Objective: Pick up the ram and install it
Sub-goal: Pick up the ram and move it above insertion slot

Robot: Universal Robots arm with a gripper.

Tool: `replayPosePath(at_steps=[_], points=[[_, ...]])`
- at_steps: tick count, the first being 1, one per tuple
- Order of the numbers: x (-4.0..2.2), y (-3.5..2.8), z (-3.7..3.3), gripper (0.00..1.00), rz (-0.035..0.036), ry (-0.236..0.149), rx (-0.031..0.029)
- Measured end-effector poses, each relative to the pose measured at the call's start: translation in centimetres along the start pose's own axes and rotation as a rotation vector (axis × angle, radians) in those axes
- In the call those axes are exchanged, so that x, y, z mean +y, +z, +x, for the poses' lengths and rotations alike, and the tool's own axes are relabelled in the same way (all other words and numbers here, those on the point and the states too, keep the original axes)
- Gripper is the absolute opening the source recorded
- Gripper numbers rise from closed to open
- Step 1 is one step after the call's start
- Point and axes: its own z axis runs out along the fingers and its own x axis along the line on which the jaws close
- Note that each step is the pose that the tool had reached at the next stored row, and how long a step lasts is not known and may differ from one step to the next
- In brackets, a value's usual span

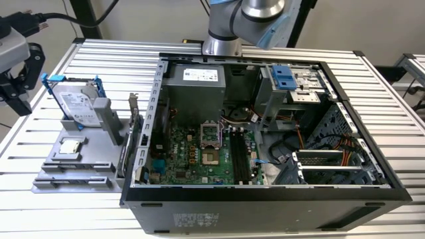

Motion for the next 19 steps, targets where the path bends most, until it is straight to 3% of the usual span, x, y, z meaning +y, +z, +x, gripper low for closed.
replayPosePath(at_steps=[19], points=[[0.01,0.0,0.02,0.0,-0.0061,-0.222,0.0129]])
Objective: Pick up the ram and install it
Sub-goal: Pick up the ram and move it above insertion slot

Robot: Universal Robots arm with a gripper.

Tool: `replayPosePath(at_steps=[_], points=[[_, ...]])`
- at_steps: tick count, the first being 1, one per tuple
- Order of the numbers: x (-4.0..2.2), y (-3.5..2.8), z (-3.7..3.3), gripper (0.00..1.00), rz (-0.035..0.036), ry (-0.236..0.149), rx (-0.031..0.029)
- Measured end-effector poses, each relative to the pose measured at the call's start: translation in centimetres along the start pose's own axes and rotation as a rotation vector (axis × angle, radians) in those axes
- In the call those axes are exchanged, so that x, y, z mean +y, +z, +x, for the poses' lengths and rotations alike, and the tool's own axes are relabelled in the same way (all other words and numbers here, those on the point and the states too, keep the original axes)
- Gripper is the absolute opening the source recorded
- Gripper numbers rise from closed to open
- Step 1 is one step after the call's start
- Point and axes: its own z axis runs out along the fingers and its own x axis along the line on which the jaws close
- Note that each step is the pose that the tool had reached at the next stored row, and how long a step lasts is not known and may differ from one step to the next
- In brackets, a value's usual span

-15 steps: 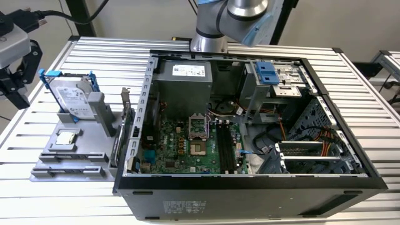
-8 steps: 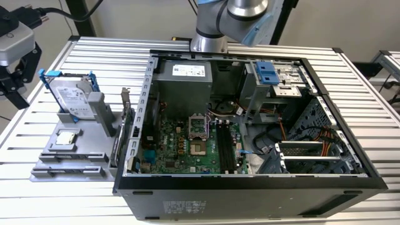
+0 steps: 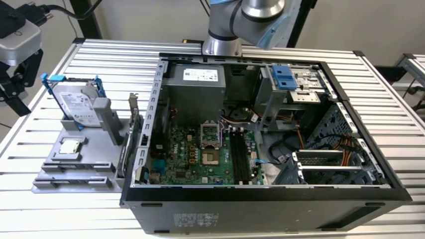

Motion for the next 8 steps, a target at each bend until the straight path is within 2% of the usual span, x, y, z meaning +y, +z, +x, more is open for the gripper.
replayPosePath(at_steps=[8], points=[[0.01,0.0,0.01,0.0,-0.0026,-0.095,0.0055]])
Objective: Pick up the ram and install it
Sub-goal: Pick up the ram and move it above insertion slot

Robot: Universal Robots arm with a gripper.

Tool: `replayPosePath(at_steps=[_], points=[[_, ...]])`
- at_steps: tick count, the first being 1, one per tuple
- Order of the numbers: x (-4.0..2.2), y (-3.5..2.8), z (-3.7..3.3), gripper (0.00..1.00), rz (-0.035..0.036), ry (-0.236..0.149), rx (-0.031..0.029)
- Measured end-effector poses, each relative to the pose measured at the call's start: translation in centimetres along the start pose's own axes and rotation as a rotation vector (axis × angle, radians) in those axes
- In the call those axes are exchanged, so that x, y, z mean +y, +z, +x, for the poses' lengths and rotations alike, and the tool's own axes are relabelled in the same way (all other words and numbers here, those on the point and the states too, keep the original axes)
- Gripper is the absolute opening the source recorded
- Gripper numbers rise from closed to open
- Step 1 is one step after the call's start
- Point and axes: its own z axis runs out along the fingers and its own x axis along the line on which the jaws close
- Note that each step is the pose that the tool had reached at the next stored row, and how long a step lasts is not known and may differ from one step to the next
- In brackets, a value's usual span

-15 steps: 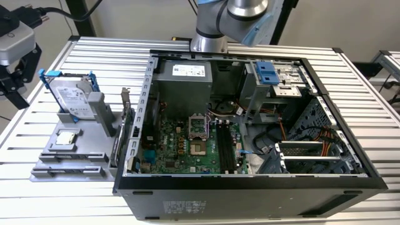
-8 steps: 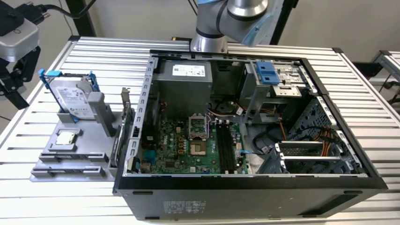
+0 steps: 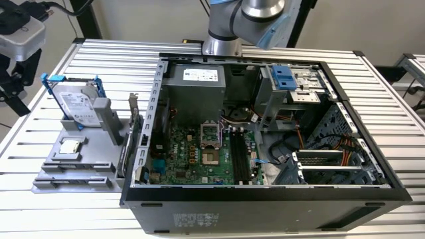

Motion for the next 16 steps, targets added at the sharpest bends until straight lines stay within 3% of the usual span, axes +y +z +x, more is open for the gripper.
replayPosePath(at_steps=[16], points=[[0.0,0.0,0.0,0.0,-0.0048,-0.173,0.01]])
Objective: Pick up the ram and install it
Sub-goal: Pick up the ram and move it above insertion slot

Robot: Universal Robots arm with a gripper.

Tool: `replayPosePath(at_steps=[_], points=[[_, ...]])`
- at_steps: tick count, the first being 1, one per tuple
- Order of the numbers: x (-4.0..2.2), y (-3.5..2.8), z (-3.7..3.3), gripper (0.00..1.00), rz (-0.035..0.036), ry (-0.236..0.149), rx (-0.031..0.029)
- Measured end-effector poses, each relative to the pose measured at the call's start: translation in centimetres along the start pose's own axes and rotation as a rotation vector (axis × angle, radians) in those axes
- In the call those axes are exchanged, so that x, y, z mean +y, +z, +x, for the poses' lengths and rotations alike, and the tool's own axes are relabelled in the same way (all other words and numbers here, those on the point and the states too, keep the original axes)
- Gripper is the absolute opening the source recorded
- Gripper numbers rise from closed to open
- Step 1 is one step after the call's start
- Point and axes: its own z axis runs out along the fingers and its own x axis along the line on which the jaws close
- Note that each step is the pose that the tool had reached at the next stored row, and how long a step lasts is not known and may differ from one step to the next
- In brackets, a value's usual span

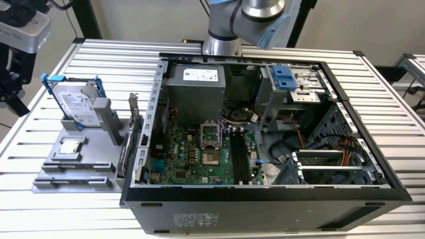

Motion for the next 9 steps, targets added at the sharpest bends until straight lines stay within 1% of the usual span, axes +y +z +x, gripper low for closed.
replayPosePath(at_steps=[5,9], points=[[0.0,0.0,0.0,0.0,-0.0014,-0.052,0.003],[0.0,0.0,0.0,0.0,-0.0028,-0.105,0.006]])
